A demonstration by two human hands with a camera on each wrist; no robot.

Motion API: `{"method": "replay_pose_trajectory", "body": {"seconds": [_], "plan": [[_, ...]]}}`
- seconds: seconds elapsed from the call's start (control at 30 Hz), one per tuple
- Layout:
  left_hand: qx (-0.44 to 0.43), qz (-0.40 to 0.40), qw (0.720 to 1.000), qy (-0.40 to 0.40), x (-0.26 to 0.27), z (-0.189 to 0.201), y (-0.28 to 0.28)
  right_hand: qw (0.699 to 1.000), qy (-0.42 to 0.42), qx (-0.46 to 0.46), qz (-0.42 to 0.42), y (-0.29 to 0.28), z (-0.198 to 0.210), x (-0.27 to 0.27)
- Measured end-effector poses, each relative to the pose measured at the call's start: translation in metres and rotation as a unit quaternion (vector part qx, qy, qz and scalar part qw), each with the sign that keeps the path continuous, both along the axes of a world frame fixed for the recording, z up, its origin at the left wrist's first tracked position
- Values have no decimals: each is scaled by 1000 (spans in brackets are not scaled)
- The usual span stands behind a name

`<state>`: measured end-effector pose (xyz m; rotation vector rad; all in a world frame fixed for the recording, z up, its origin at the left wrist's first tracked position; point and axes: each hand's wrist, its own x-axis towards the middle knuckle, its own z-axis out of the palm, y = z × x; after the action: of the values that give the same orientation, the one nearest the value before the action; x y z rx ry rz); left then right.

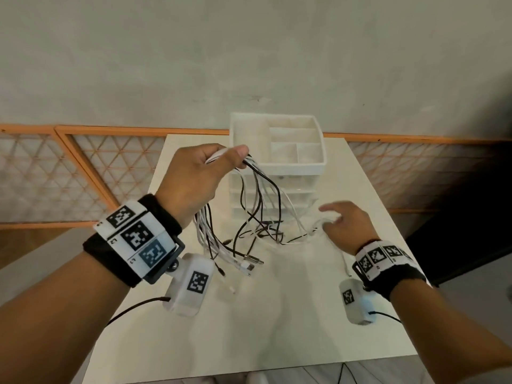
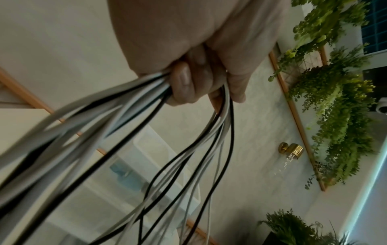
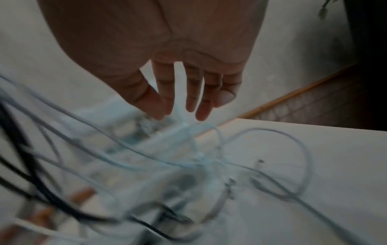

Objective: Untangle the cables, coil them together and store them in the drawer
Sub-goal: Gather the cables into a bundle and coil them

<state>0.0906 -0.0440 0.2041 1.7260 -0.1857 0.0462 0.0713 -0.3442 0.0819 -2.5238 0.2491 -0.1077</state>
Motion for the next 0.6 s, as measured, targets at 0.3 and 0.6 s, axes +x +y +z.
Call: {"method": "replay_pose_trajectory", "body": {"seconds": [0.3, 0.6], "plan": [[14, -42, 999, 18, -5, 3, -6, 941, -112, 237, 215, 97, 108, 4], [-54, 24, 998, -19, 3, 15, 9, 966, 141, -18, 217, 71, 47, 7]]}}
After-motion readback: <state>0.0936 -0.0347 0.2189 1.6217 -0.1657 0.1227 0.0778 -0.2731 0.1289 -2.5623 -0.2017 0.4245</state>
